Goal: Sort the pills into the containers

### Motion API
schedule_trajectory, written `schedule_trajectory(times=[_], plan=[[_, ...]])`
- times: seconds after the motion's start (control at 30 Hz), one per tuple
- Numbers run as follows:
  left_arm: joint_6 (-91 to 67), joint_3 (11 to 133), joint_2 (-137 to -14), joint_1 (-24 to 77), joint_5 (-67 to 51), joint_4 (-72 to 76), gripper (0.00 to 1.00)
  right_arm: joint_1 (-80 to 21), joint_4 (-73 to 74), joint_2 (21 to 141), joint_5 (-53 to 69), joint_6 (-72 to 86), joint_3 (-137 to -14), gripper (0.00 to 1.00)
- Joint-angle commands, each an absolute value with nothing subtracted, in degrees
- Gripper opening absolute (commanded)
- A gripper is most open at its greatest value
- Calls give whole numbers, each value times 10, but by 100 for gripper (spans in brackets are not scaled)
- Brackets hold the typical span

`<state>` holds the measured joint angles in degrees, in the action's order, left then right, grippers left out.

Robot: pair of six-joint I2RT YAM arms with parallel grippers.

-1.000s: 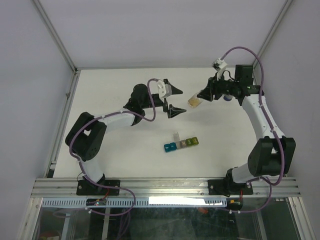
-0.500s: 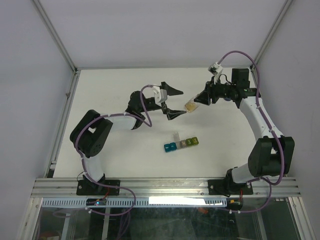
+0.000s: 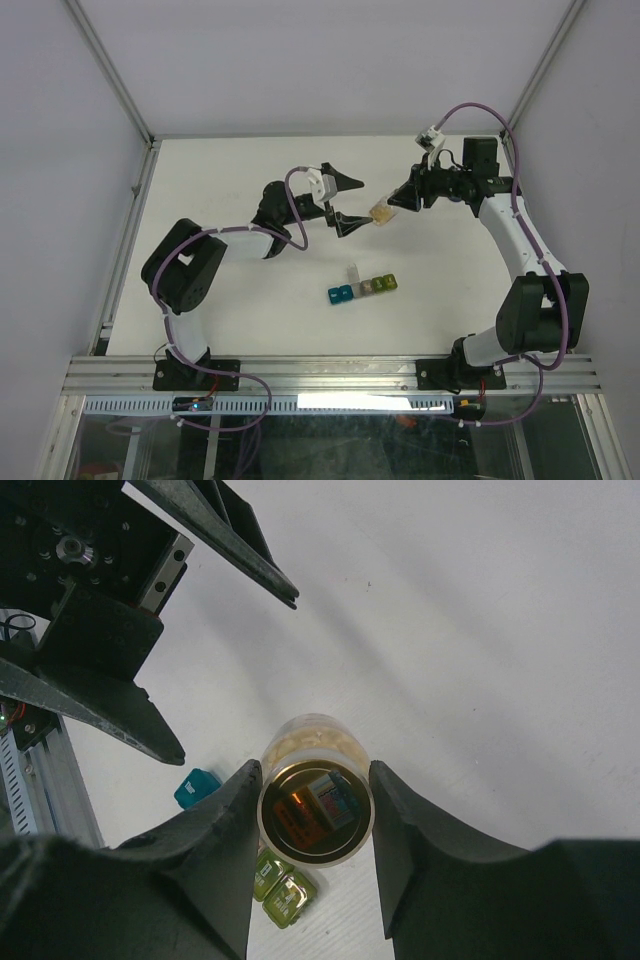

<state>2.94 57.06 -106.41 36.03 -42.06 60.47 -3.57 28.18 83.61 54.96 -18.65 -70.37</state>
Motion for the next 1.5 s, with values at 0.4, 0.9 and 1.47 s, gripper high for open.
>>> schedule_trajectory(times=[0.4, 0.9, 1.47], plan=[[29, 617, -1071, 364, -409, 552, 91, -39, 253, 810, 580, -192, -699, 0], [50, 645, -1097, 388, -441, 527, 90, -69, 234, 815, 568, -181, -694, 0], [82, 691, -1124, 397, -430, 447, 71, -82, 244, 804, 567, -196, -699, 0]])
